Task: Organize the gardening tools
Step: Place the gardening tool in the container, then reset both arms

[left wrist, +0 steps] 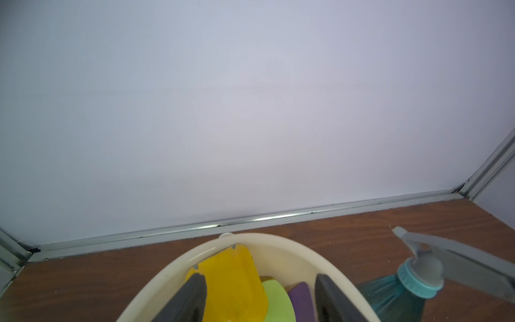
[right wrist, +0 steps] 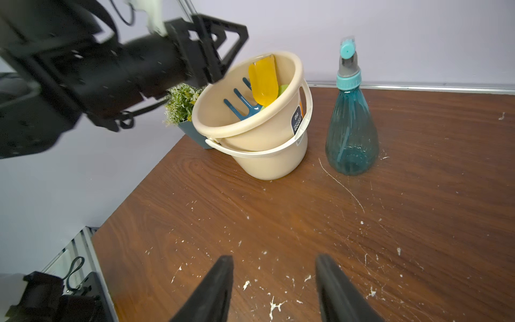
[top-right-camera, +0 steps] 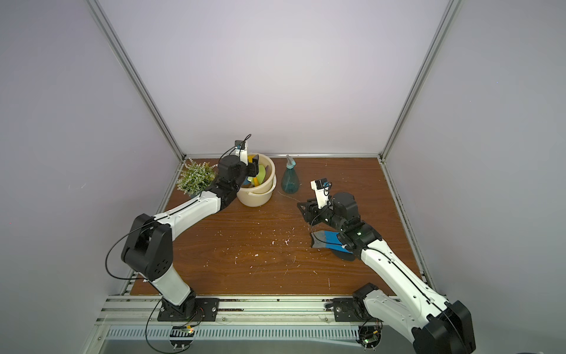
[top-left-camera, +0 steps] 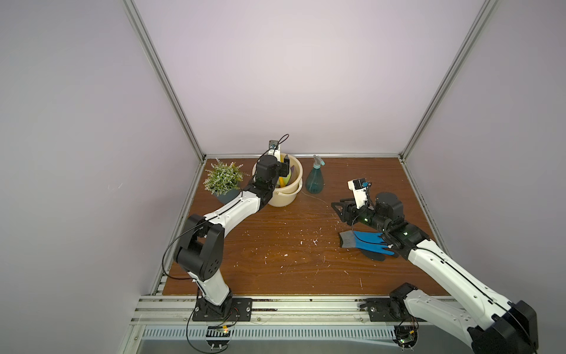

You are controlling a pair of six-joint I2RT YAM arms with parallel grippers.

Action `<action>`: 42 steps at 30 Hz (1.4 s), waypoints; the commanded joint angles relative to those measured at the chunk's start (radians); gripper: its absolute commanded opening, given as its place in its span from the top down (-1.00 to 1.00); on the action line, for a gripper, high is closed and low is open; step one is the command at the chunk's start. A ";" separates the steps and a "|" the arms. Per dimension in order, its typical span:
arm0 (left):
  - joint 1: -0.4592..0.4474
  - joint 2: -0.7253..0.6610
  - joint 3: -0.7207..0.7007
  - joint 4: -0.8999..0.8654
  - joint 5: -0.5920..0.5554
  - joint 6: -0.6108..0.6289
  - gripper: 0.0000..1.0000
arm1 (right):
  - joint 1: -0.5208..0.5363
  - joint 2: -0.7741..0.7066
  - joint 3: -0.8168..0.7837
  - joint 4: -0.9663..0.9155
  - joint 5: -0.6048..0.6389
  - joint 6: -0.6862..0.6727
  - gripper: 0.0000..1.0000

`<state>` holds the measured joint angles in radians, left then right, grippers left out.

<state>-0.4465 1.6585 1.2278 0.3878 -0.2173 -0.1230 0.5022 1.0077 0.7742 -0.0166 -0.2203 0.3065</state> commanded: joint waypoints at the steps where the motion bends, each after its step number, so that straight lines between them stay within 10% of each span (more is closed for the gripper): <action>1: -0.009 -0.105 -0.011 -0.102 0.022 -0.002 -0.34 | -0.009 0.025 0.044 0.038 0.062 -0.010 -0.14; 3: -0.009 -0.169 -0.064 -0.131 0.016 -0.010 -0.45 | -0.021 0.043 0.062 0.037 0.102 -0.021 -0.24; 4: -0.009 -0.207 -0.099 -0.145 0.007 -0.012 -0.52 | -0.029 0.052 0.073 0.038 0.129 -0.025 -0.90; 5: -0.009 -0.242 -0.131 -0.157 0.000 -0.012 -0.81 | -0.038 0.061 0.081 0.036 0.154 -0.027 -0.98; 18: 0.114 -0.598 -0.593 -0.238 -0.203 -0.059 -0.98 | -0.164 0.149 -0.036 0.276 0.717 -0.097 -0.98; 26: 0.259 -0.509 -0.804 0.160 -0.235 0.009 -0.98 | -0.229 0.251 -0.176 0.482 0.972 -0.149 -0.98; 38: 0.312 -0.196 -0.921 0.696 -0.143 0.146 -0.98 | -0.292 0.312 -0.452 1.067 0.786 -0.305 -0.98; 42: 0.336 -0.151 -1.008 0.883 -0.102 0.132 -0.98 | -0.314 0.340 -0.408 0.935 0.769 -0.305 -0.98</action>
<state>-0.1368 1.4940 0.2573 1.0969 -0.3679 -0.0032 0.2020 1.3403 0.3241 0.8867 0.5827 0.0257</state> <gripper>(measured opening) 0.990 0.989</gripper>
